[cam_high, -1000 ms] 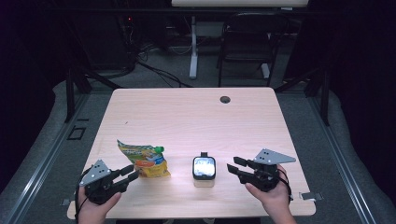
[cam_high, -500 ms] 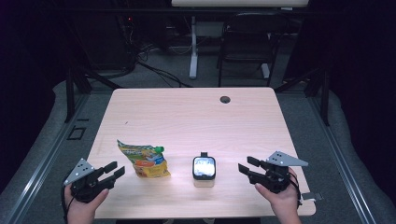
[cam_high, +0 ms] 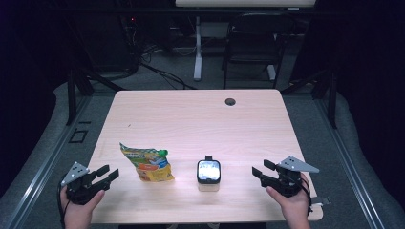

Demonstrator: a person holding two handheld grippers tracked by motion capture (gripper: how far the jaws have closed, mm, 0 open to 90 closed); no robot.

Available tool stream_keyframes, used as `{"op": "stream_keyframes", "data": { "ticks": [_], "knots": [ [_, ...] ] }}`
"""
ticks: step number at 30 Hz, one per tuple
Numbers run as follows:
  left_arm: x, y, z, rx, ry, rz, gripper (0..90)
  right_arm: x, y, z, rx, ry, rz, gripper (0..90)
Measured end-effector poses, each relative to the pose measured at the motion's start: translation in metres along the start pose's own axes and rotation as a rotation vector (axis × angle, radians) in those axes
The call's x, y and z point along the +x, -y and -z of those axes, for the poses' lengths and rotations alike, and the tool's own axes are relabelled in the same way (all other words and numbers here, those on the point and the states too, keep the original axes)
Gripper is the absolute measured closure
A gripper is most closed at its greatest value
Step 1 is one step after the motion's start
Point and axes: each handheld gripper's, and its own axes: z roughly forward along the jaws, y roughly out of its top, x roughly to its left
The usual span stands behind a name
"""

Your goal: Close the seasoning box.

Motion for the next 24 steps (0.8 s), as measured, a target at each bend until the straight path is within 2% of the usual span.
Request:
{"op": "stream_keyframes", "data": {
  "ticks": [5,7,12,14,19,24],
  "knots": [
    [0.005,0.004,-0.004,0.01,-0.004,-0.001,52.4,-0.004,0.007,-0.006,-0.005,0.042,0.022,40.8],
    [0.006,0.004,-0.004,0.016,-0.006,-0.001,52.4,-0.005,0.009,-0.006,0.013,0.048,0.027,40.9],
    [0.009,0.007,-0.008,0.023,-0.007,0.001,52.3,-0.011,0.016,-0.009,0.026,0.057,0.002,41.1],
    [0.01,0.008,-0.009,0.025,-0.006,0.003,52.2,-0.015,0.02,-0.009,0.024,0.075,-0.001,41.3],
    [0.014,0.011,-0.011,0.033,-0.009,0.002,52.2,-0.022,0.025,-0.006,0.027,0.102,-0.04,41.3],
    [0.015,0.013,-0.012,0.03,-0.02,0.005,52.2,-0.024,0.028,-0.004,0.022,0.111,-0.076,41.3]
  ]
}}
